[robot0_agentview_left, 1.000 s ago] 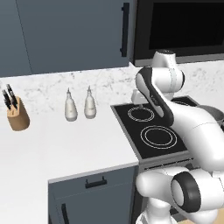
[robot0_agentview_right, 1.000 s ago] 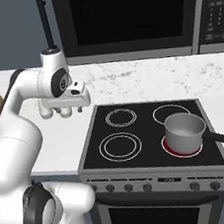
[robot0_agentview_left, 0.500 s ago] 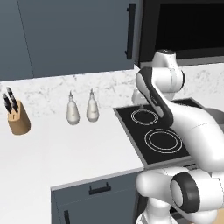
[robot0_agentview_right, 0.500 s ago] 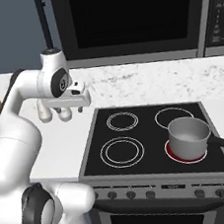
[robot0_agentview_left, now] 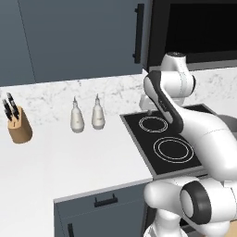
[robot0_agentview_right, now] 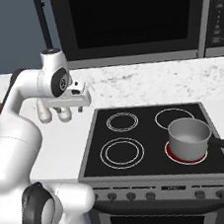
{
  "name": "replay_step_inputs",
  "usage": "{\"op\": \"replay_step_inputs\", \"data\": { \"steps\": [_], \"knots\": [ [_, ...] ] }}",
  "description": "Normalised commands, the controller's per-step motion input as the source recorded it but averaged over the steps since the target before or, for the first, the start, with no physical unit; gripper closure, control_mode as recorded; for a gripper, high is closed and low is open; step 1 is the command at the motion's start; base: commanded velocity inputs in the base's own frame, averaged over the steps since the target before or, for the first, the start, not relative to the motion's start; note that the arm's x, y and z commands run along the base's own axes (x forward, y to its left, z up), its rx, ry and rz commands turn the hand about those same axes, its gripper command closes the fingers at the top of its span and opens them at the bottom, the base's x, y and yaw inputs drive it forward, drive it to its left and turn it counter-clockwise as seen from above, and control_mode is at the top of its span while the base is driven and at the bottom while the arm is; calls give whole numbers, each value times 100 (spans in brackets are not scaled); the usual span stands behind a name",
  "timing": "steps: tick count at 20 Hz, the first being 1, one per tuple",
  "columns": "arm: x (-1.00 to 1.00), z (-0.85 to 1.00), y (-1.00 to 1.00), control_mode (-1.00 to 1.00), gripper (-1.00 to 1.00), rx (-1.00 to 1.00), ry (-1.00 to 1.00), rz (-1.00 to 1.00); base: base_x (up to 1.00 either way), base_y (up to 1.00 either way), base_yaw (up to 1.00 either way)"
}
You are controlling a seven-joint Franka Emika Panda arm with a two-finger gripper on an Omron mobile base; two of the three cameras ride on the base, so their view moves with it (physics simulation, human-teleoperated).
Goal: Turn off the front right burner of the stove.
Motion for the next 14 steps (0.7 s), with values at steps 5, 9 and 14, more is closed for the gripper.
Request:
{"op": "replay_step_inputs", "data": {
  "steps": [5, 9, 14],
  "knots": [
    [2, -27, -8, -100, -100, 0, -1, -4, 0, 0, 0],
    [0, -31, -36, -100, -100, 5, -15, -15, 0, 0, 0],
    [-29, -44, -61, -100, -100, 12, -18, -20, 0, 0, 0]
  ]
}}
